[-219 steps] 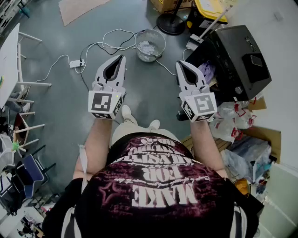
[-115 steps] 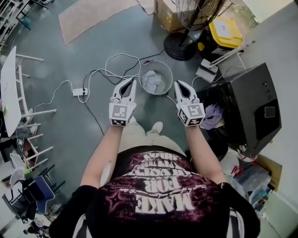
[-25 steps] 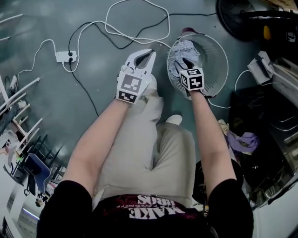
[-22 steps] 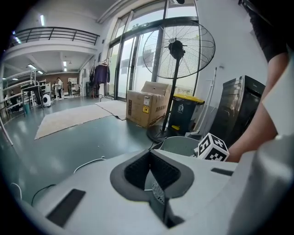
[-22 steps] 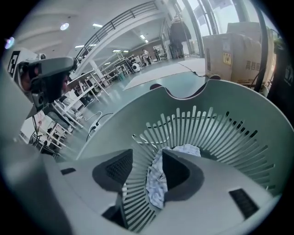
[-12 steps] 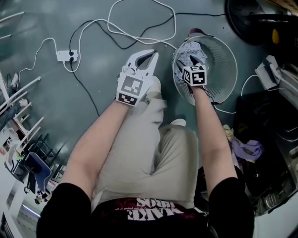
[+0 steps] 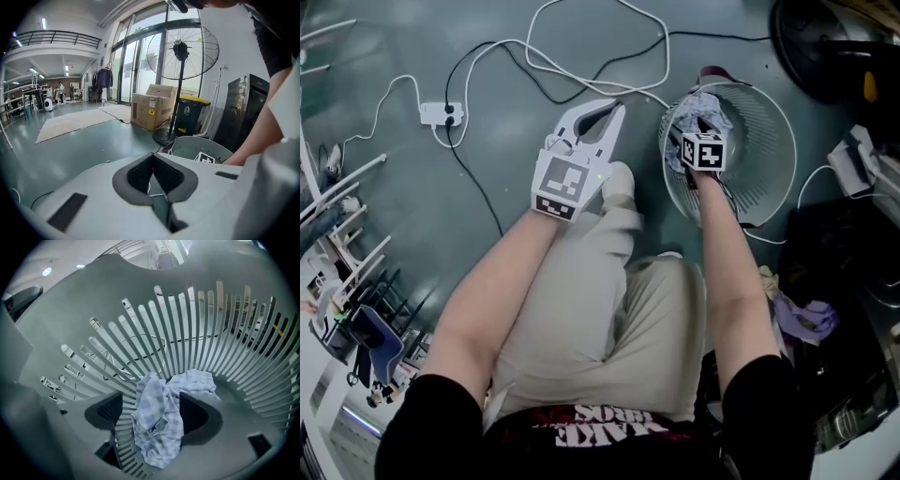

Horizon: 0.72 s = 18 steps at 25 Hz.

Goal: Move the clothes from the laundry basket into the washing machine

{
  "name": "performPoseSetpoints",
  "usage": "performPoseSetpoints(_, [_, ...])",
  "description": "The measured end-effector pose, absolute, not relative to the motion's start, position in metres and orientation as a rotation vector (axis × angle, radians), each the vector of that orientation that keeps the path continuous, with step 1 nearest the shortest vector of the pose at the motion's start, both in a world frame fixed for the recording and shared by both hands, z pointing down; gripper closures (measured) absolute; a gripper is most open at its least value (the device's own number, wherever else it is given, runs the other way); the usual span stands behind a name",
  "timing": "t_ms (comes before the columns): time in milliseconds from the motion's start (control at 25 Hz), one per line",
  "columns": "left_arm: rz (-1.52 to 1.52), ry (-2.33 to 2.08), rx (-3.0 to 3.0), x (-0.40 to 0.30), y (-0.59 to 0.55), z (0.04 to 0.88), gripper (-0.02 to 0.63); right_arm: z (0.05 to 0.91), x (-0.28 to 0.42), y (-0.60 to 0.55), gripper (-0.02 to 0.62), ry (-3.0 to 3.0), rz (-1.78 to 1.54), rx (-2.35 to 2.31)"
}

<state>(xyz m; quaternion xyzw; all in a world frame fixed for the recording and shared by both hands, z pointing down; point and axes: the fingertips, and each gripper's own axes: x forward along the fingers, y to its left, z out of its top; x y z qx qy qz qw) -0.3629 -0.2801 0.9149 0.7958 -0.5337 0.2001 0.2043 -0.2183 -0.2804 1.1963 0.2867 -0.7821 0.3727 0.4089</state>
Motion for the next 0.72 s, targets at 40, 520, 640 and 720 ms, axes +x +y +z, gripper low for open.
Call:
performPoseSetpoints(40, [0.559, -1.493, 2.218, -0.366, -0.280, 0.916, 0.601, 1.202, -0.218, -0.280, 0.217, -1.954, 0.934, 0.717])
performPoseSetpoints(520, [0.553, -1.478, 2.173, -0.361, -0.261, 0.874, 0.601, 1.116, -0.199, -0.253, 0.558, -1.913, 0.877, 0.676])
performPoseSetpoints(640, [0.557, -1.426, 2.183, -0.343, -0.248, 0.847, 0.601, 1.075, -0.184, -0.246, 0.558, -1.901, 0.911, 0.698])
performPoseSetpoints(720, [0.571, -1.389, 2.201, -0.330, -0.242, 0.830, 0.601, 1.050, -0.173, -0.244, 0.558, -1.895, 0.926, 0.712])
